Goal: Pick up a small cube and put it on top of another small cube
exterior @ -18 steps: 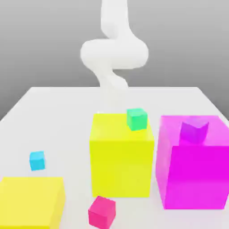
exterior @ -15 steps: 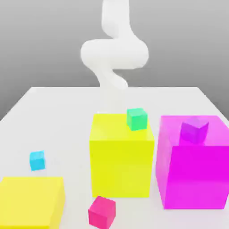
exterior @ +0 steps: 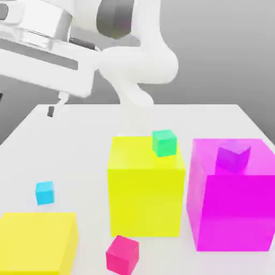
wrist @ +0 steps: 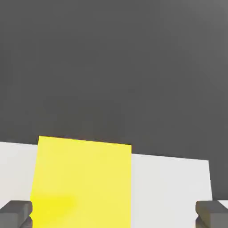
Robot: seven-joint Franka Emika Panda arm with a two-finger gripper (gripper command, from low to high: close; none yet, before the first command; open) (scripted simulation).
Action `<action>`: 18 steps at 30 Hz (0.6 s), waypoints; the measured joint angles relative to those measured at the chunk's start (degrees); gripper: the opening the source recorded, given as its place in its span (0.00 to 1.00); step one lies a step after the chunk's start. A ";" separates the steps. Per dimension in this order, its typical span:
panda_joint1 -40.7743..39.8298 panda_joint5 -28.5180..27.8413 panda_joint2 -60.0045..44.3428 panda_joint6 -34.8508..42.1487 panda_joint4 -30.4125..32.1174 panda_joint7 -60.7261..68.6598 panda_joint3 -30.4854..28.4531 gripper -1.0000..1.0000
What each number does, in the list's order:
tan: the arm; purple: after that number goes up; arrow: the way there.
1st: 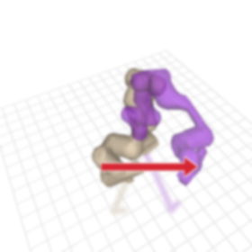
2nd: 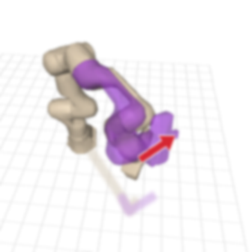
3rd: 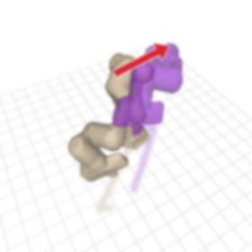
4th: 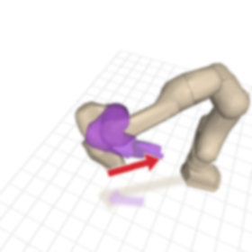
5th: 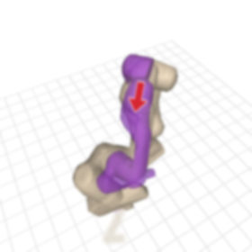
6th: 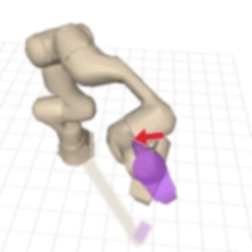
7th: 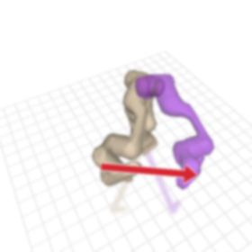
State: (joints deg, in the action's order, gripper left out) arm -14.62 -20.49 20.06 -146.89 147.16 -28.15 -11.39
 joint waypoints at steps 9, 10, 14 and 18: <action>-3.68 0.54 -10.66 -7.87 7.04 14.56 -9.48 0.50; -3.89 1.29 -11.83 -8.85 7.86 16.66 -10.55 0.50; -4.93 7.26 -16.48 -12.90 11.26 27.21 -14.17 0.50; -7.73 19.76 -21.02 -16.72 14.61 42.31 -13.92 0.50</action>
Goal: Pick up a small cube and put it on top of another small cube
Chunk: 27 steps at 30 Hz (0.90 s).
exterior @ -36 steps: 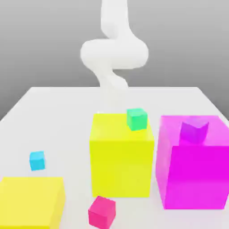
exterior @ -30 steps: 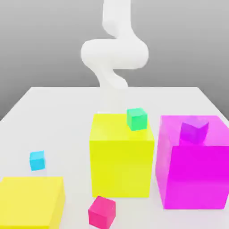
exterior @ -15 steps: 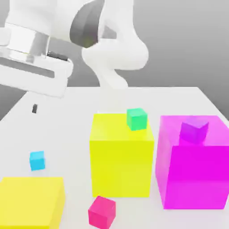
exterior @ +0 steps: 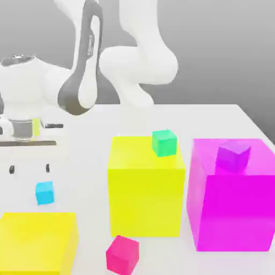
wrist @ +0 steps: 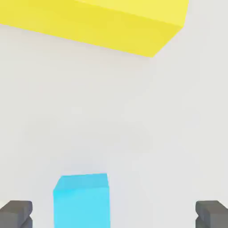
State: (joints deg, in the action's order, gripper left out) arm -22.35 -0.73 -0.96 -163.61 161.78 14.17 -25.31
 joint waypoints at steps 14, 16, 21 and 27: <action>-13.88 24.69 -16.17 -12.01 -2.98 19.86 19.49 0.00; -13.88 24.69 -16.17 -11.96 -2.98 19.85 19.49 0.00; -13.59 24.35 -15.66 -11.50 -2.90 19.49 19.16 0.00; -7.68 16.21 -8.40 -6.16 -1.22 12.99 11.40 0.00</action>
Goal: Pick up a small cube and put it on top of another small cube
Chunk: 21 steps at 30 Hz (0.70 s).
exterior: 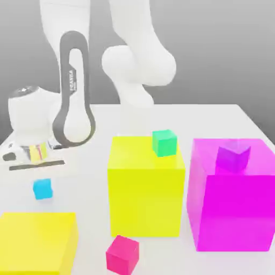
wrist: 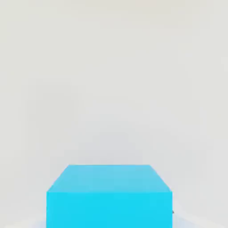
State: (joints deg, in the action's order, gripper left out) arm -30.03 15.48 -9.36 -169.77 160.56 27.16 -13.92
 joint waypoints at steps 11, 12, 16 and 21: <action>7.26 -7.90 3.52 9.46 -8.40 7.62 2.53 0.00; 7.66 -7.81 3.16 10.18 -9.64 10.75 3.68 0.00; 8.62 -8.50 2.56 12.11 -11.48 22.19 6.91 0.00; 9.66 -9.94 2.28 14.07 -12.66 35.97 10.49 0.00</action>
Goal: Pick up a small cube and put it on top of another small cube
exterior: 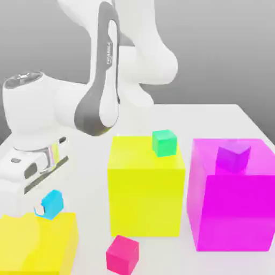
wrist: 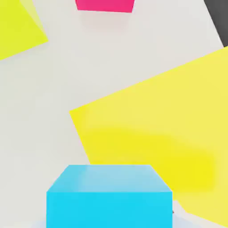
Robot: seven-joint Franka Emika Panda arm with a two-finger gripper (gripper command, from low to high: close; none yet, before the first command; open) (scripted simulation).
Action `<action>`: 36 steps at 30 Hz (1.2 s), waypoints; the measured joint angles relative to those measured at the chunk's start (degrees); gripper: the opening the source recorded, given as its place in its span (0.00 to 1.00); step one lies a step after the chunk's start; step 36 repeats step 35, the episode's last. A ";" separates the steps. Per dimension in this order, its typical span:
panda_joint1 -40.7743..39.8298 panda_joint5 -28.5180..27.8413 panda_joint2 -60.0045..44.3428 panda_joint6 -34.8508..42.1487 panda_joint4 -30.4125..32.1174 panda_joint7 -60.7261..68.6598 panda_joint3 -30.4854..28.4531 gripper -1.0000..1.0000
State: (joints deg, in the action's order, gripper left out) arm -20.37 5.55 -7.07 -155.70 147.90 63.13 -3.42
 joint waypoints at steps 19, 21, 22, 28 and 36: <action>5.16 -5.96 1.26 5.82 -3.59 51.98 11.54 0.00; 5.74 -6.52 1.59 6.08 -3.46 57.50 12.42 0.00; 6.09 -6.87 1.77 6.31 -3.58 60.14 12.86 0.00; 6.59 -8.83 -2.94 1.61 -4.10 62.69 12.64 0.00; 7.61 -10.97 -7.83 -2.69 -4.29 61.21 11.37 1.00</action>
